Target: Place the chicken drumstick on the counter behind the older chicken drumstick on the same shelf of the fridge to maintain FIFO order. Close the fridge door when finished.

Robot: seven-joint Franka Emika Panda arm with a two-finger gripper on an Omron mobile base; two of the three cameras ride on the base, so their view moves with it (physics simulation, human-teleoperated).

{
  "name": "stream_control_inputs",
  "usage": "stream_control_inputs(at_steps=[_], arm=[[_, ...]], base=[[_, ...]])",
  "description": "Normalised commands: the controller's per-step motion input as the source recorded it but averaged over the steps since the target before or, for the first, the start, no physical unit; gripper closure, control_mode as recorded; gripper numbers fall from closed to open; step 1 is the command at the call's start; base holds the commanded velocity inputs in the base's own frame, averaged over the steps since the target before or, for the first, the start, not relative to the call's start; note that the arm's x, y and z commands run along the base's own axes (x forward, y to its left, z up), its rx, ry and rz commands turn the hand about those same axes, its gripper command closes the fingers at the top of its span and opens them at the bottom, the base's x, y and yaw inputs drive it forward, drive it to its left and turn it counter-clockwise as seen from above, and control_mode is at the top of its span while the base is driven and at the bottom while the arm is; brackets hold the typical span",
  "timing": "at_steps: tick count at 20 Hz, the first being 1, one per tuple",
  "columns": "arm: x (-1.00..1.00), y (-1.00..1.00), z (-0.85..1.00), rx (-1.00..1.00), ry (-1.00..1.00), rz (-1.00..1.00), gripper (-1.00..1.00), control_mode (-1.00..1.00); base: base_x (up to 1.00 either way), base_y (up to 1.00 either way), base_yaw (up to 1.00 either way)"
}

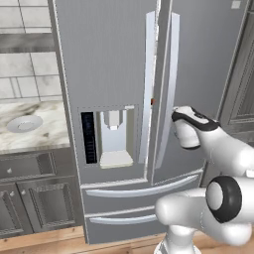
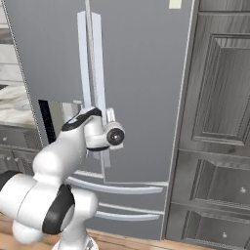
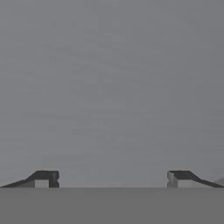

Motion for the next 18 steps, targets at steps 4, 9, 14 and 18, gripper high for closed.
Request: stream_control_inputs(at_steps=[4, 9, 14, 18], arm=[[0.45, 0.3, 0.27, -0.12, 0.05, -0.24, -1.0, -1.0], [0.54, 0.26, 0.23, -0.12, 0.07, -0.24, -1.0, -1.0], [0.52, 0.2, 0.15, -0.11, 0.06, -0.21, -1.0, -1.0], [0.3, 0.09, 0.11, -0.09, 0.04, -0.17, -1.0, -1.0]], base=[[0.0, 0.0, 0.0], [0.0, 0.0, 0.0], [0.0, 0.0, 0.0], [0.0, 0.0, 0.0]])
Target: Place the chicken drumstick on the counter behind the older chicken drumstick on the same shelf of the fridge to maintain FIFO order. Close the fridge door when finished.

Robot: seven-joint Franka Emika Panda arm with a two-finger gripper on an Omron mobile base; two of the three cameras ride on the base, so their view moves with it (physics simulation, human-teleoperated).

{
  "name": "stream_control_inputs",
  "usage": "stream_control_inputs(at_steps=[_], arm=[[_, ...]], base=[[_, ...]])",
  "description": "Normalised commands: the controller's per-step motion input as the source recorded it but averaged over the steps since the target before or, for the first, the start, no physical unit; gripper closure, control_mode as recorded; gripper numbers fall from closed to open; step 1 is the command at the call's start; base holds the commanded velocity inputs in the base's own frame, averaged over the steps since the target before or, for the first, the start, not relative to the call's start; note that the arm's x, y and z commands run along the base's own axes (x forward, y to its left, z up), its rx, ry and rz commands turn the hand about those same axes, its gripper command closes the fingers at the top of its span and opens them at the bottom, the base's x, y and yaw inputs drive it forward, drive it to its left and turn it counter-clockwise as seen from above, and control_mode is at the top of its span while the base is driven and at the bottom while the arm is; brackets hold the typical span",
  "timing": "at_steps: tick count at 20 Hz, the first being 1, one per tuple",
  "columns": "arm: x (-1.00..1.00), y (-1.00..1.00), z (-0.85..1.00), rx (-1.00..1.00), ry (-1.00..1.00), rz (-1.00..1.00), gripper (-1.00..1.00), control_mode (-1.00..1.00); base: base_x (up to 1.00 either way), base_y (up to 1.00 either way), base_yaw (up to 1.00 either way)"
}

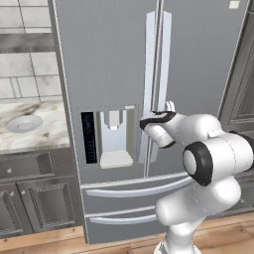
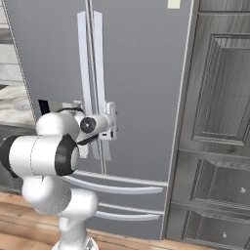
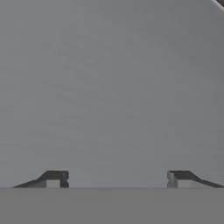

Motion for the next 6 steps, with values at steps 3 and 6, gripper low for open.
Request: stream_control_inputs(at_steps=[3, 6], arm=[[0.0, 0.01, 0.27, -0.05, 0.0, -0.1, -1.0, -1.0], [0.0, 0.04, 0.4, -0.04, 0.02, -0.07, -1.0, -1.0]], base=[[0.0, 0.0, 0.0], [0.0, 0.0, 0.0]])
